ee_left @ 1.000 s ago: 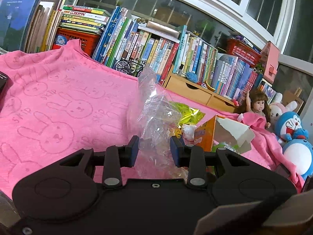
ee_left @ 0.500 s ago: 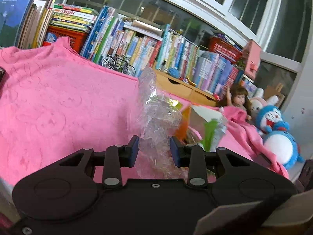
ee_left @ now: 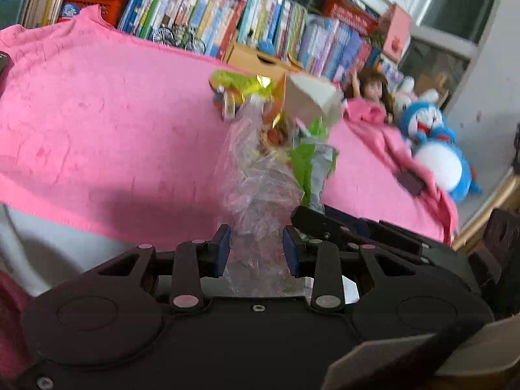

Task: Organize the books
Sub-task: 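Carry both held wrappers down and drop them into the black bag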

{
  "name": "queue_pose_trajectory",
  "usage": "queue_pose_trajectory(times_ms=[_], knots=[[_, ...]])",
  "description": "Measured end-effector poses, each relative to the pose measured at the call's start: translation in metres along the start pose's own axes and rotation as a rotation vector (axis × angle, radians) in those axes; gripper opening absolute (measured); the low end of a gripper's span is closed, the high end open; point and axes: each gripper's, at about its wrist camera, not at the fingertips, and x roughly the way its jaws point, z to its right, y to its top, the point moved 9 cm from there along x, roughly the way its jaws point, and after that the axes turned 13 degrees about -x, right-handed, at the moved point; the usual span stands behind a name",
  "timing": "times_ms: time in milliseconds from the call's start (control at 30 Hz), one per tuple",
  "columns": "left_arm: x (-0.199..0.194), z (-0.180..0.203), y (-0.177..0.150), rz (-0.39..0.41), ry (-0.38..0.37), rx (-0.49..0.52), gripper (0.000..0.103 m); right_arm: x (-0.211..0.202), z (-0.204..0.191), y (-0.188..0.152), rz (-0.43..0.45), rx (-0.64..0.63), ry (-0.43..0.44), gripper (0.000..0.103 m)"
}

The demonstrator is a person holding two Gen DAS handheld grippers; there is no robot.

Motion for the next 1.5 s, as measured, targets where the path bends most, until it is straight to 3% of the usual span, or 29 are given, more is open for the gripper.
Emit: queue_pose_trajectory(times_ms=[233,800,967,1500], knots=[[0.003,-0.005,-0.032,-0.089,0.048,0.025,0.033,0.001,-0.004,-0.033,-0.085,0.064,0.028,0.033],[0.066,-0.052,-0.105,-0.368,0.235,0.030,0.032,0.040,-0.008,-0.129,-0.337,0.165,0.035,0.032],[0.074,-0.060,-0.115,-0.401,0.260,0.046,0.031,0.044,-0.010,-0.150,-0.383,0.203,0.040,0.032],[0.115,-0.086,-0.144,-0.549,0.330,-0.035,0.031,0.070,-0.008,-0.194,-0.524,0.275,0.032,0.033]])
